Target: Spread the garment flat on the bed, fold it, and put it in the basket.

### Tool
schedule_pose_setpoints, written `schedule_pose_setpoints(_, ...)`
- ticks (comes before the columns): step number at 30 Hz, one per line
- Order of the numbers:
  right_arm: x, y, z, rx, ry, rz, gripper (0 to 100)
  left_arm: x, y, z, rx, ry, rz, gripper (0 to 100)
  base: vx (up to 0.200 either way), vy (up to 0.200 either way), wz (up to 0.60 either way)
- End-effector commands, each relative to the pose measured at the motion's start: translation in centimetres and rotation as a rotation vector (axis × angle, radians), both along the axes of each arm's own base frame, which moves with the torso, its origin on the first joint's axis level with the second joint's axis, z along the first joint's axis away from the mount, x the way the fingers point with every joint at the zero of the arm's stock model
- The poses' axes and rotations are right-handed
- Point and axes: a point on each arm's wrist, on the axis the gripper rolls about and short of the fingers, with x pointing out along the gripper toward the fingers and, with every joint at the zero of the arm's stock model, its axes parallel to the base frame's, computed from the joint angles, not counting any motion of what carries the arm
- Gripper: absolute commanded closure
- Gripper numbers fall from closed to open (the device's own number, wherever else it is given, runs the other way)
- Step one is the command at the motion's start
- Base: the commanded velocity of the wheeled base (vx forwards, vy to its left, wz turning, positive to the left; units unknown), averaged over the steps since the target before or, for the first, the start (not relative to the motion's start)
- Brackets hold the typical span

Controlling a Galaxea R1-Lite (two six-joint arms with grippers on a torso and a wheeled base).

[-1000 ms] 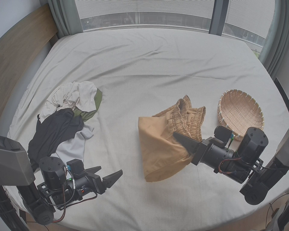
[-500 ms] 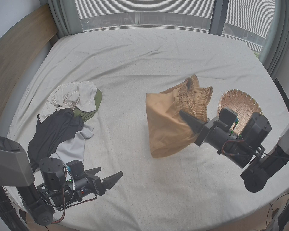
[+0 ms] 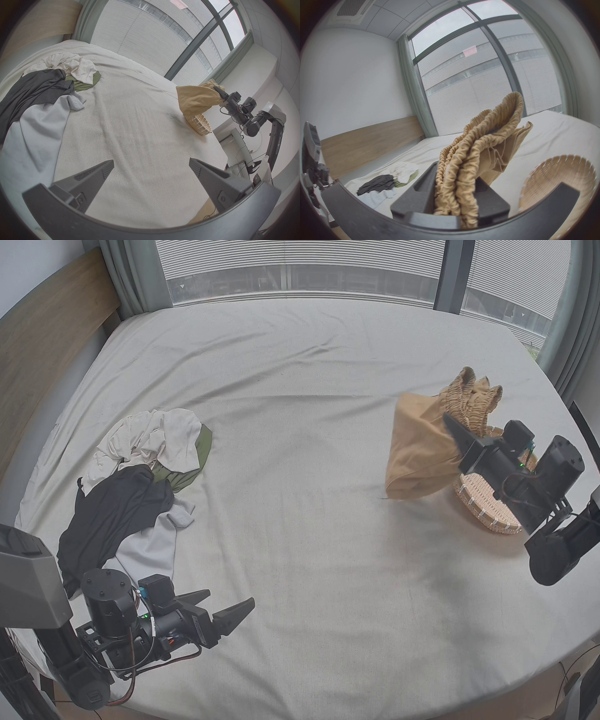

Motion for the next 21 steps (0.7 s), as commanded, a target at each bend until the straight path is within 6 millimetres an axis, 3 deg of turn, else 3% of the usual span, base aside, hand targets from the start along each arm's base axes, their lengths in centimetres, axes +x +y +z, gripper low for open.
schedule_pose_setpoints(1, 1.1, -3.5, 1.9, 0.022, -0.055, -0.136, 100, -0.1, -0.2, 0.0, 0.000, 0.001, -0.009, 0, 0.000, 0.000, 0.00)
schedule_pose_setpoints(10, 1.4, -9.8, 2.1, 0.024, -0.063, -0.328, 100, -0.2, -0.3, -0.2, 0.004, 0.010, -0.013, 0, 0.000, 0.000, 0.00)
schedule_pose_setpoints(21, 0.6, -12.1, -2.1, 0.013, 0.089, -0.402, 100, -0.2, -0.5, -0.2, 0.004, 0.008, -0.023, 0, 0.000, 0.000, 0.00)
